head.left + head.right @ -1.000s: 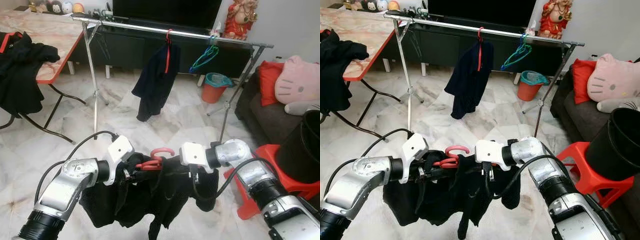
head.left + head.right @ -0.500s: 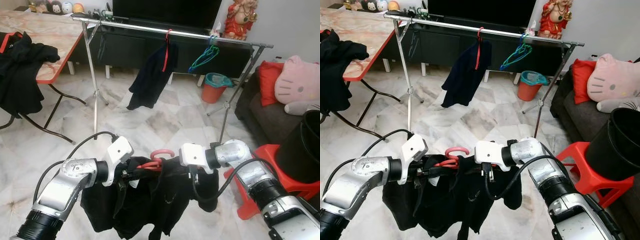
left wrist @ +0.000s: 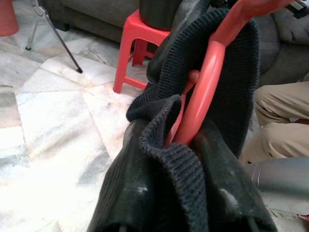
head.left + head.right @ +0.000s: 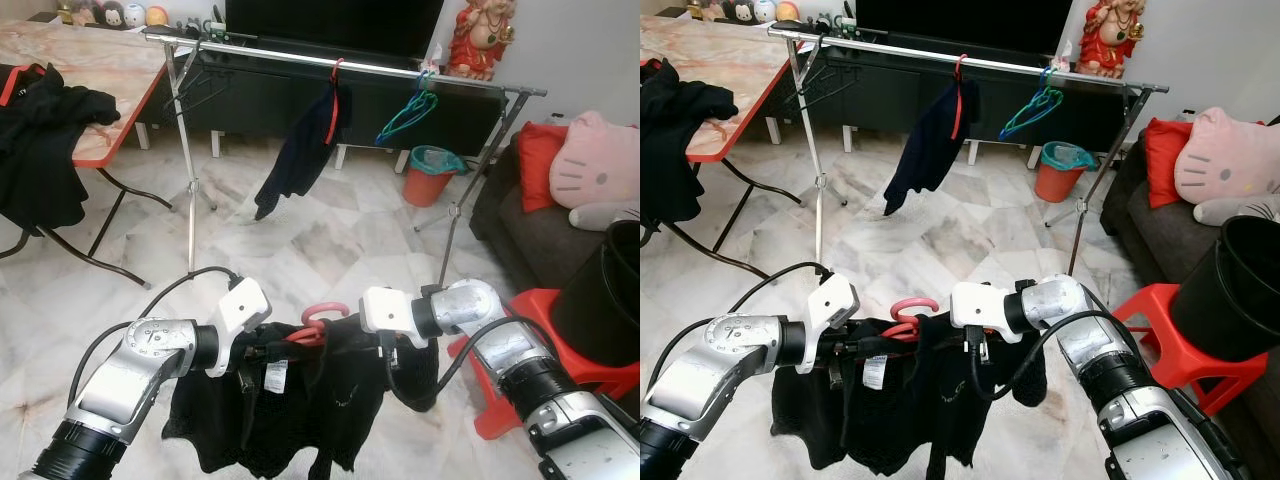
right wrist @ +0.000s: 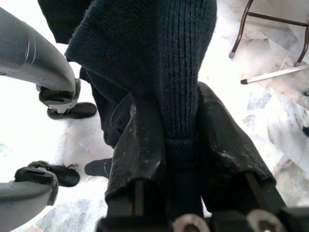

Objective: Hang hanger

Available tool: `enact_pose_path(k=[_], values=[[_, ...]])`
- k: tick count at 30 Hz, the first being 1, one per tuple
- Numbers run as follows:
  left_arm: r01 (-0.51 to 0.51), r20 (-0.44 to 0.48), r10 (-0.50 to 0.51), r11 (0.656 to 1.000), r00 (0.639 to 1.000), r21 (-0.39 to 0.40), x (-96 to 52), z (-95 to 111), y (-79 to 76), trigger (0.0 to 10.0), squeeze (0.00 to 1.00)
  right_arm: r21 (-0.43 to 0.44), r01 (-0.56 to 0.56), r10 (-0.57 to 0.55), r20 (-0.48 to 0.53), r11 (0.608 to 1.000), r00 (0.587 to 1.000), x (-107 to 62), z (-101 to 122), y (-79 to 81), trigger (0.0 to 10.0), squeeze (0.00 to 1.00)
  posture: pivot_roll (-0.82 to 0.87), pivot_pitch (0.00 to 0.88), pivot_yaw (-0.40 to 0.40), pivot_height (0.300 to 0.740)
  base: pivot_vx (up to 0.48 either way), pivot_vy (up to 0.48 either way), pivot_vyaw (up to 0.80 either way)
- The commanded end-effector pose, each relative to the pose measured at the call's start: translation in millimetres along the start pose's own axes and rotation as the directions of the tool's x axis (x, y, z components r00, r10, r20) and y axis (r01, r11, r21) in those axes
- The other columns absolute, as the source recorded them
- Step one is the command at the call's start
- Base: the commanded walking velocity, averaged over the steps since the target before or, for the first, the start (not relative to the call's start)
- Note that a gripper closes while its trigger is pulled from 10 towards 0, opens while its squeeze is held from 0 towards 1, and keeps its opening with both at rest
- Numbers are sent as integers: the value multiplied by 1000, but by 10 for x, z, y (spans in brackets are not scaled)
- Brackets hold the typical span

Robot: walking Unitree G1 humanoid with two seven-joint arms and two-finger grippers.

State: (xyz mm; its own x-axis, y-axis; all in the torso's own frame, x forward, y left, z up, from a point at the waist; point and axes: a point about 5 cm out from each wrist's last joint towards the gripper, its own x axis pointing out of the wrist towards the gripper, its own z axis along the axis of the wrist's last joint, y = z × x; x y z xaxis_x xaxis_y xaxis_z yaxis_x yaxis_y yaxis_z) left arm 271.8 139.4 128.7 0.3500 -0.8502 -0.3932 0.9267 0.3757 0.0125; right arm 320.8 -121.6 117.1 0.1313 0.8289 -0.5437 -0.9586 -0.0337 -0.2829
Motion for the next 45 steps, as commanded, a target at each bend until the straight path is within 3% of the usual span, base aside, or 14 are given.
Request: enact_pose_path(k=[1,4,5,6,7,27,28,29,30,36,41,43,44,45], values=[[-12,10,12,1000,1000,21,34,59,-6,0,0,-39,-2,2,15,999,1000,-2,47,3,10000,0,50,0,-191,740,0,0,0],[-15,10,15,1000,1000,20,43,54,-3,0,0,-44,2,-1,16,999,1000,7,53,2,10000,0,49,0,-188,740,0,0,0],[-28,5,28,999,1000,22,46,46,16,0,0,-39,-1,2,17,999,1000,25,56,7,10000,220,52,0,-186,740,0,0,0],[-33,2,33,999,999,23,47,42,24,0,0,-37,-4,4,19,999,1000,32,57,11,10000,220,52,0,-186,740,0,0,0],[-35,2,35,999,999,24,46,41,28,0,0,-35,-5,5,21,999,1000,38,59,14,10000,1000,52,0,-185,740,0,0,0],[-71,-9,71,997,997,17,53,-24,69,0,0,-52,-42,41,-16,998,999,-7,38,40,10000,988,51,0,-179,740,0,0,0],[-96,-16,96,995,995,19,49,-52,90,0,0,-59,-41,39,-33,997,999,-41,28,31,10000,494,51,0,-180,740,0,0,0],[-108,-21,109,994,994,22,46,-69,103,0,0,-63,-40,38,-42,997,998,-59,24,28,10000,290,51,0,-180,740,0,0,0],[-125,-25,126,992,992,24,42,-86,118,0,0,-71,-42,38,-53,997,998,-79,16,30,10000,0,50,0,-181,740,0,0,0],[-192,-57,192,981,980,10,14,-218,165,0,0,-74,55,-63,-108,996,992,-280,-40,-61,10000,0,43,0,-180,740,0,0,0],[-275,-64,274,961,960,-15,11,-329,218,0,0,-33,186,-189,-95,982,977,-420,-65,-164,10000,0,41,0,-181,740,0,0,0],[-375,-86,371,927,925,-33,-2,-435,297,0,0,35,355,-350,-99,934,932,-503,-139,-271,10000,0,36,0,-185,740,0,0,0],[-432,-91,427,901,900,-41,-11,-472,341,1490,0,89,449,-440,-100,889,892,-538,-184,-325,10000,0,36,0,-185,740,0,0,0],[-467,-94,462,883,882,-47,-16,-493,368,1490,0,125,505,-495,-104,854,863,-560,-214,-355,10000,0,36,0,-185,740,0,0,0]])
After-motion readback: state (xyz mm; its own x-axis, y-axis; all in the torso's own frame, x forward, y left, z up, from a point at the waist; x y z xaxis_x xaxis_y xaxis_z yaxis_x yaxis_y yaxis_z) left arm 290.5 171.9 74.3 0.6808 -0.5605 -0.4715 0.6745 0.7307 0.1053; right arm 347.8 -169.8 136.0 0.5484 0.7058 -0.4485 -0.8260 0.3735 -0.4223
